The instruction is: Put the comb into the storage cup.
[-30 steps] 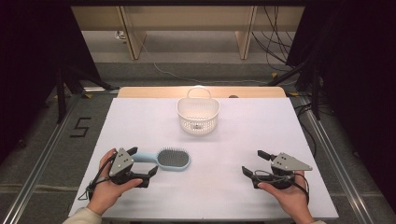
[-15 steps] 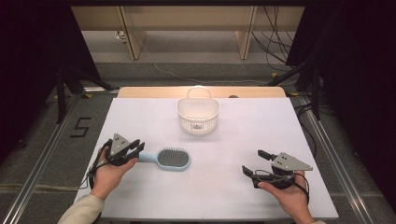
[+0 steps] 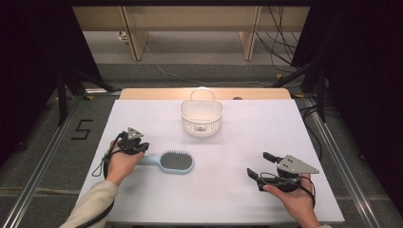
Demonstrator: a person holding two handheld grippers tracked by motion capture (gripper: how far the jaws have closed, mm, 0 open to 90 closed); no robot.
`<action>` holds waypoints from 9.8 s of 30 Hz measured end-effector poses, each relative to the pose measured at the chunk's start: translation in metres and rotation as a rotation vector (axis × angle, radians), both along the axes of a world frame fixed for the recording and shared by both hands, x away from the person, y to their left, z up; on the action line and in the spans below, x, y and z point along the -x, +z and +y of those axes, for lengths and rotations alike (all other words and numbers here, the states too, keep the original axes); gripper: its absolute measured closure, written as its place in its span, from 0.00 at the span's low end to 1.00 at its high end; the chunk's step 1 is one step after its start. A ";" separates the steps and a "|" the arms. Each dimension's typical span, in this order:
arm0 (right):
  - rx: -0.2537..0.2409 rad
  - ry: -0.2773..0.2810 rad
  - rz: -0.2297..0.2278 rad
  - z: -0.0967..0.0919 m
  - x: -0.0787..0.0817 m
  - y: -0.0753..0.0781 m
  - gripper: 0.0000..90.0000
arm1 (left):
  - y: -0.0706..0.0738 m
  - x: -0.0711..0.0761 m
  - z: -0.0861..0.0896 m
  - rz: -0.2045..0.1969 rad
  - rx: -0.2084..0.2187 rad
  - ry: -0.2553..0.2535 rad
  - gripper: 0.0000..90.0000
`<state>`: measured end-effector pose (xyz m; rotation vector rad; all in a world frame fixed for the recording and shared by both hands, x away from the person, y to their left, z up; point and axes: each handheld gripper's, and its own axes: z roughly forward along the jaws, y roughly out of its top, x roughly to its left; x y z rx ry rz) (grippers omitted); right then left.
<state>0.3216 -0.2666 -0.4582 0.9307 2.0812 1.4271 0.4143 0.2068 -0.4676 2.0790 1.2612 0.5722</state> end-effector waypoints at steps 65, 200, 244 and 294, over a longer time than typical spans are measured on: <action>-0.011 -0.015 0.006 -0.003 0.000 0.000 0.19 | -0.006 0.063 -0.023 0.296 -0.131 -0.082 1.00; -0.009 -0.002 0.014 -0.003 -0.001 -0.001 0.18 | 0.000 0.046 -0.068 0.464 -0.241 -0.229 0.45; -0.011 -0.002 0.011 -0.004 -0.001 -0.001 0.18 | 0.005 0.039 -0.079 0.535 -0.288 -0.195 0.76; -0.012 -0.005 0.005 -0.005 0.000 0.000 0.18 | 0.026 0.048 -0.065 0.311 -0.224 -0.217 0.78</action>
